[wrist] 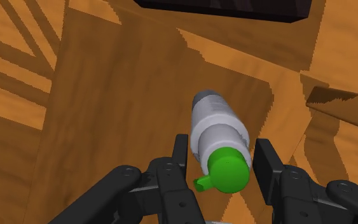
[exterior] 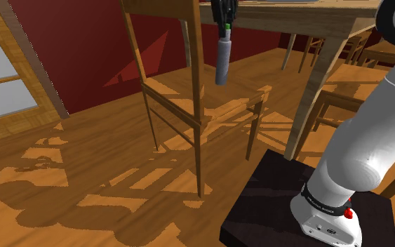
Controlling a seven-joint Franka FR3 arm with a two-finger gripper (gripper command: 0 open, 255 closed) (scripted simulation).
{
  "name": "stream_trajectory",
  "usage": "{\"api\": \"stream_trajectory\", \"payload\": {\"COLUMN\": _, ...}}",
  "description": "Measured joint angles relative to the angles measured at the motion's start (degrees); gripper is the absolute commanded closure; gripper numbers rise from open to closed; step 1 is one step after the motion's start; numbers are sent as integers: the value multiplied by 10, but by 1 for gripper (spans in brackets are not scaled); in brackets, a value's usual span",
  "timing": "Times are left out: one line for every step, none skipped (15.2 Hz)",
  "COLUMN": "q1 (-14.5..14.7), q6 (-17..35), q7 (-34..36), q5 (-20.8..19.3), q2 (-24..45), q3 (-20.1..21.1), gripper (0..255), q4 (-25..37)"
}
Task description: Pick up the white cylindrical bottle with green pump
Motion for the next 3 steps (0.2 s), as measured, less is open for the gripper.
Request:
{"api": "stream_trajectory", "payload": {"q1": 0, "q6": -10, "q7": 0, "q5": 0, "q2": 7, "q3": 0, "gripper": 255, "q4": 17}}
{"api": "stream_trajectory", "payload": {"q1": 0, "q6": -22, "q7": -1, "q5": 0, "q2": 13, "q3": 0, "gripper": 255, "q4": 35}}
{"api": "stream_trajectory", "payload": {"q1": 0, "q6": -29, "q7": 0, "q5": 0, "q2": 20, "q3": 0, "gripper": 255, "q4": 49}}
